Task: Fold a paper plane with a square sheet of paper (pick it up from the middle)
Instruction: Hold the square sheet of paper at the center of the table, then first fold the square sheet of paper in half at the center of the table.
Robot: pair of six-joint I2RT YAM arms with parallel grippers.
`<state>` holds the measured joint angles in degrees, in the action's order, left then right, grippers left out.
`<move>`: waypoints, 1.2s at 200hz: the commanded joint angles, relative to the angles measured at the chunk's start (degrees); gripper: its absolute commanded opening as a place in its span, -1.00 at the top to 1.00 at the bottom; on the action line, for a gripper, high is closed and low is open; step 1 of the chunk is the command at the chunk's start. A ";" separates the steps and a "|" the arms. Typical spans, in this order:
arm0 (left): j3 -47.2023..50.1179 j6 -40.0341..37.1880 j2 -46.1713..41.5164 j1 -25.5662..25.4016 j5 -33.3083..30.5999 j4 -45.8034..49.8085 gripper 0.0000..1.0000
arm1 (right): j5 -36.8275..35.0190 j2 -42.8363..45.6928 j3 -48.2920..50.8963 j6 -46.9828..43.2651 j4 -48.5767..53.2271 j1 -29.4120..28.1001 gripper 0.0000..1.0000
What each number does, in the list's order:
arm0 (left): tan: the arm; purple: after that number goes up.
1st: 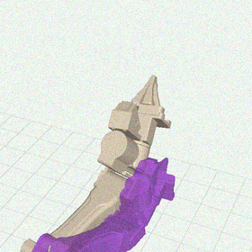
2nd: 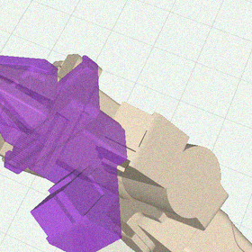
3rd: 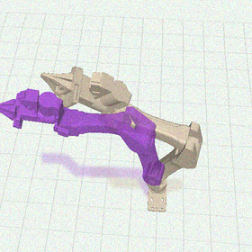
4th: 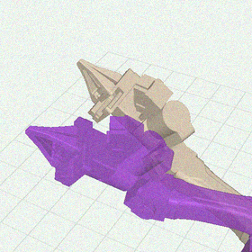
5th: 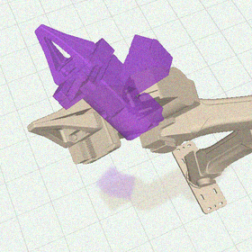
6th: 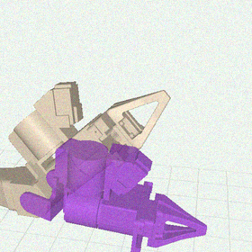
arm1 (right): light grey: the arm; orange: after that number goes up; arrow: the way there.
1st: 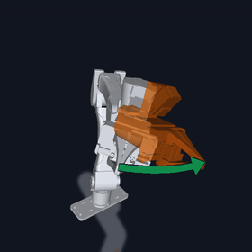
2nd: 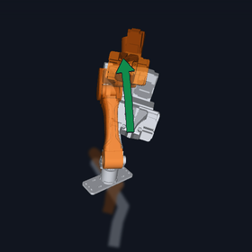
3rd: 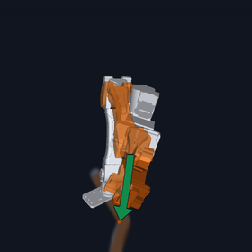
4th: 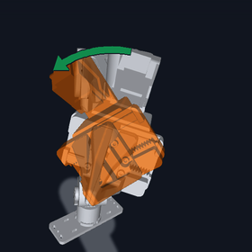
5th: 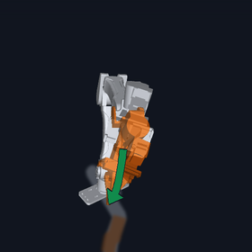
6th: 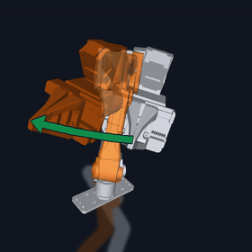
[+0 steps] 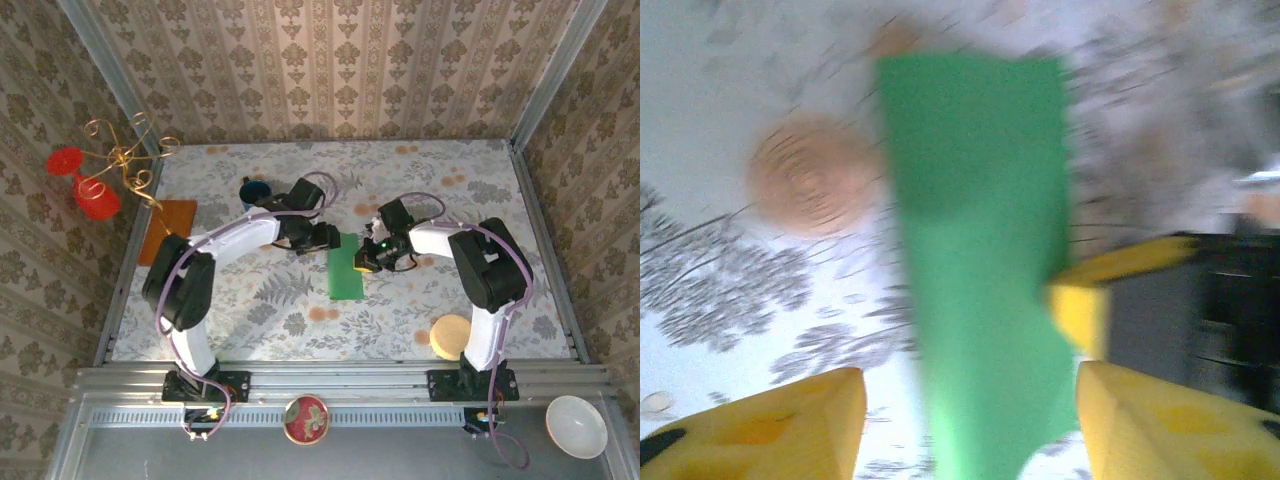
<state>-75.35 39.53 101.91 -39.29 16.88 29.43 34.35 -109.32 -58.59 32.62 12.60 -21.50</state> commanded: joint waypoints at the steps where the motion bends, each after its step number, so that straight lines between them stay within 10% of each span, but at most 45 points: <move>1: 2.10 1.11 0.79 -1.53 8.33 -6.45 -0.04 | -7.63 -5.06 1.28 -2.65 7.96 -0.65 0.86; 77: -1.64 5.53 10.73 -3.20 7.94 -5.02 0.83 | -7.62 -5.60 1.93 -2.29 7.10 -0.65 0.86; 240: 6.87 -9.98 12.72 2.94 13.90 -4.09 0.99 | -10.62 -8.15 2.06 -3.12 13.85 -0.04 0.88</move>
<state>-73.14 36.47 115.59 -38.76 29.76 23.18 34.87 -110.54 -60.16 31.14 15.51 -21.26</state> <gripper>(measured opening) 0.051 0.071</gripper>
